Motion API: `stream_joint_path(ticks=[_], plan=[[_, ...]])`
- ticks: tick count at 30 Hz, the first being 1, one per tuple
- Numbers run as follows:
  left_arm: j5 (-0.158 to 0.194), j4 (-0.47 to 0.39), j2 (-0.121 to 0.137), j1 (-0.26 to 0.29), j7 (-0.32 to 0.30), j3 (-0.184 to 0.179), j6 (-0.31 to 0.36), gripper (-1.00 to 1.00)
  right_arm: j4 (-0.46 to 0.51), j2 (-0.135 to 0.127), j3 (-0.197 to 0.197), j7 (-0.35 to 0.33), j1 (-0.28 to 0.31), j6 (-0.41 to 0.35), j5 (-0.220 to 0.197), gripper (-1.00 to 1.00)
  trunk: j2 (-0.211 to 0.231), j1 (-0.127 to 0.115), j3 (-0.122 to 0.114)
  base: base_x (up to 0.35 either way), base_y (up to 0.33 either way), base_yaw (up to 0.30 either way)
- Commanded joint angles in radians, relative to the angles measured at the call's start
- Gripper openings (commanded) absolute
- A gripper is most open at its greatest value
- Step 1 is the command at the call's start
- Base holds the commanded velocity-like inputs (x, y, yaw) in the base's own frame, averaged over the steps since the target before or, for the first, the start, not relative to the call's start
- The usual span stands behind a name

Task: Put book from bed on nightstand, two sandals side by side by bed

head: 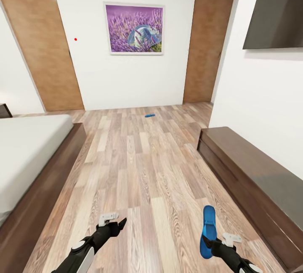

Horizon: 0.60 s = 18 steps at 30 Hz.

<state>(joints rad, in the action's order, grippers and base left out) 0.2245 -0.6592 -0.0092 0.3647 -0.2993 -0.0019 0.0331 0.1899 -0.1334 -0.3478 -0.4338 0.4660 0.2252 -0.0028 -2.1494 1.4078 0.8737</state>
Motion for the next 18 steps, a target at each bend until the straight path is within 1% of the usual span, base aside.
stream_joint_path(ticks=[1,14,18], plan=[[0.01,0.0,0.0,0.0,-0.003,-0.001,0.004,1.0,-0.001,0.0,-0.006,-0.007,0.001,0.002,0.0,-1.0,0.0,0.0,0.001,0.31,-0.108,0.0],[0.01,0.001,-0.001,0.0,-0.002,-0.001,0.004,1.0,-0.001,0.0,-0.006,-0.006,0.001,0.002,0.003,-1.0,0.0,0.0,0.001,0.31,-0.109,0.0],[0.01,0.001,-0.001,0.0,0.0,-0.001,0.004,1.0,-0.001,0.0,-0.007,-0.006,0.0,0.002,0.003,-1.0,0.0,0.0,0.001,0.313,-0.051,0.0]])
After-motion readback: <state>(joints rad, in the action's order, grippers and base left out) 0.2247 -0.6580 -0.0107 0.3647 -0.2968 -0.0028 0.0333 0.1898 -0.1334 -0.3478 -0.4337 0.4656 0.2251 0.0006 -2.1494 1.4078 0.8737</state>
